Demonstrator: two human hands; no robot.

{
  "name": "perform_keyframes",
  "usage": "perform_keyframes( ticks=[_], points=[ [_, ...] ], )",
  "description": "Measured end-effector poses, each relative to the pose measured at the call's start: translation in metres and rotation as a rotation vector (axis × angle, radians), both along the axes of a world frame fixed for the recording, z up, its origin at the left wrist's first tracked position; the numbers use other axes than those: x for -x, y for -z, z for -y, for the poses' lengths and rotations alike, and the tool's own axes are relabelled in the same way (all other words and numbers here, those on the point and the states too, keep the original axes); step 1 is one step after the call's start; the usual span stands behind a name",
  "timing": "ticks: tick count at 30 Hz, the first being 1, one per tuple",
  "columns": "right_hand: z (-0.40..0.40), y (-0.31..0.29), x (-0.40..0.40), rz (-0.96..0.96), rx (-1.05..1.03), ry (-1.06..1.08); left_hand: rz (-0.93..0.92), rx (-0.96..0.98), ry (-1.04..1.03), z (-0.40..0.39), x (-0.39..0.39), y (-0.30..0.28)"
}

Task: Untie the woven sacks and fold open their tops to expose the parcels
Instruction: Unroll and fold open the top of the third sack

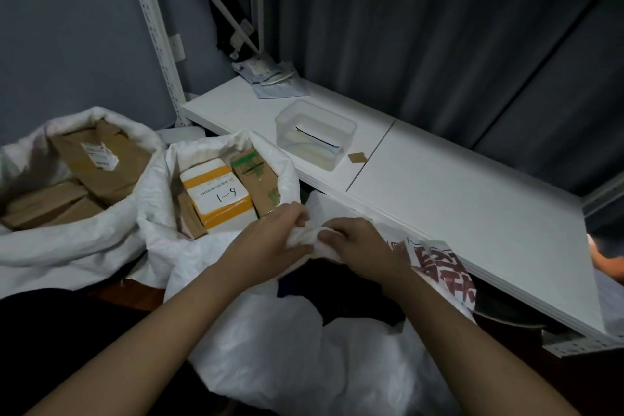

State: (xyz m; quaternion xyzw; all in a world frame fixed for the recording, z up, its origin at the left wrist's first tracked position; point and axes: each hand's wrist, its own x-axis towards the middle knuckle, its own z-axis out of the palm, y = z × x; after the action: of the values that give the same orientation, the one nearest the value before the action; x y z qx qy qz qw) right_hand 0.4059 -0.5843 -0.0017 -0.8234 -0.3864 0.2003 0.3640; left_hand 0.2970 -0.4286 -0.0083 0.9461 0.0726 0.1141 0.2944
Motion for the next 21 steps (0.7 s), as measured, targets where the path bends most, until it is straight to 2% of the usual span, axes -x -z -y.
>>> perform_keyframes(
  ticks=[2, 3, 4, 5, 8, 10, 11, 12, 14, 16, 19, 21],
  points=[
    [-0.007, -0.001, -0.004, -0.345, 0.055, 0.11, -0.045, 0.032, -0.01, -0.005, 0.005, 0.008],
    [-0.008, -0.001, -0.005, -0.407, 0.094, 0.118, -0.085, 0.045, -0.011, -0.009, 0.006, 0.013],
    [-0.009, -0.001, -0.005, -0.363, 0.13, 0.088, -0.108, 0.098, -0.009, -0.013, 0.007, 0.017],
    [-0.01, -0.003, -0.003, -0.22, 0.168, 0.036, -0.111, 0.179, -0.008, -0.016, 0.006, 0.021],
    [-0.011, -0.002, 0.003, 0.335, 0.182, -0.142, -0.109, 0.576, 0.014, -0.021, 0.005, 0.016],
    [-0.012, 0.006, 0.005, 0.438, 0.118, -0.194, -0.165, 0.792, 0.005, -0.023, 0.005, 0.009],
    [-0.013, 0.01, 0.005, 0.39, 0.087, -0.18, -0.207, 0.775, 0.012, -0.026, 0.005, 0.008],
    [-0.014, 0.011, 0.005, 0.303, 0.063, -0.148, -0.263, 0.658, 0.034, -0.03, 0.005, 0.01],
    [-0.015, 0.013, 0.003, 0.129, 0.041, -0.069, -0.457, 0.297, 0.09, -0.04, 0.007, 0.016],
    [-0.011, 0.015, 0.002, 0.063, 0.008, -0.02, -0.59, 0.016, 0.117, -0.05, 0.012, 0.022],
    [0.003, 0.021, 0.011, 0.206, -0.057, -0.038, -0.603, -0.172, 0.127, -0.059, 0.019, 0.029],
    [0.013, 0.026, 0.02, 0.376, -0.105, -0.077, -0.631, -0.174, 0.129, -0.059, 0.023, 0.029]
  ],
)
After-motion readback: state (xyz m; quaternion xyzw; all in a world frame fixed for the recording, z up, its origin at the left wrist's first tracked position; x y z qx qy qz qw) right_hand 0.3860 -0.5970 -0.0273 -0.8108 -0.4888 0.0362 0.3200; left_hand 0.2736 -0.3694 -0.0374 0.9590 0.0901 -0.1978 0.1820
